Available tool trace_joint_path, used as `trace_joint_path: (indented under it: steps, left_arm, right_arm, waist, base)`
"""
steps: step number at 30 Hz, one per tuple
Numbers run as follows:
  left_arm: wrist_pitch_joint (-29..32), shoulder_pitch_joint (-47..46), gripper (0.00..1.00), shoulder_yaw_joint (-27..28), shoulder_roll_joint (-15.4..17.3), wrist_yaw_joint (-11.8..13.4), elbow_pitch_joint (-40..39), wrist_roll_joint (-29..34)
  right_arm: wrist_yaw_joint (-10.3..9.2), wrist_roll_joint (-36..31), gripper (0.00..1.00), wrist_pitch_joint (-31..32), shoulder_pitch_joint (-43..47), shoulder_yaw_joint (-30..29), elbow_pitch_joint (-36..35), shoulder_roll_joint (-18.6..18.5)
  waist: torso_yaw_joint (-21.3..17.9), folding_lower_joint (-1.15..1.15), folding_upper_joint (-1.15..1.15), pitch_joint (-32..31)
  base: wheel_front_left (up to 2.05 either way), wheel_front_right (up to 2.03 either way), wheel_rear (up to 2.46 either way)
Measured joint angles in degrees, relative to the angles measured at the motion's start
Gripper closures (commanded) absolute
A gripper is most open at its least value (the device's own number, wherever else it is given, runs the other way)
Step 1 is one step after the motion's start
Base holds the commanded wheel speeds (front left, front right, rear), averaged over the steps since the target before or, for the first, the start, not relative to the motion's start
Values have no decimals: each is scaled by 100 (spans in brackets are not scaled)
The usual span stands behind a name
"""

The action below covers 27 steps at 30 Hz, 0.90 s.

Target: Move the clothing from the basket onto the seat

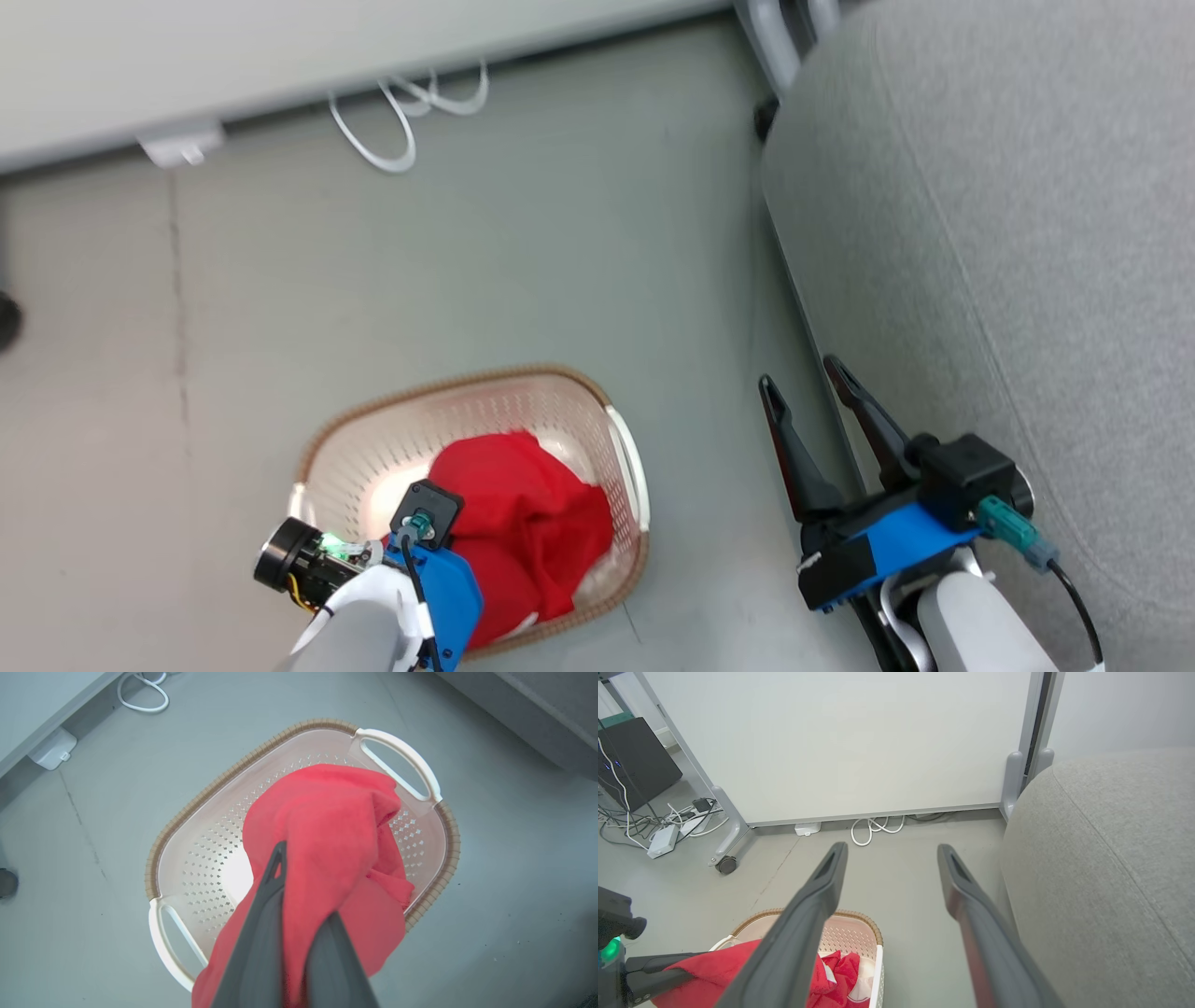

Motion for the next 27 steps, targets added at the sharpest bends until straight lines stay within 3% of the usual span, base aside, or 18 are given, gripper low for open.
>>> trace_joint_path:
  steps: [13,27]
  left_arm:
    - [-104,415,100,-1082,-24,-115,-1494,-1088]
    - [-181,-427,100,-2136,-25,-127,-2796,-2187]
  right_arm:
    - [0,-59,0,279,754,-259,-75,-2]
    - [0,-98,0,539,1077,-400,-390,-2]
  waist:
    - [558,-1,0,-1597]
    - [1014,0,0,-2100]
  base:
    - [0,0,0]
    - [0,0,0]
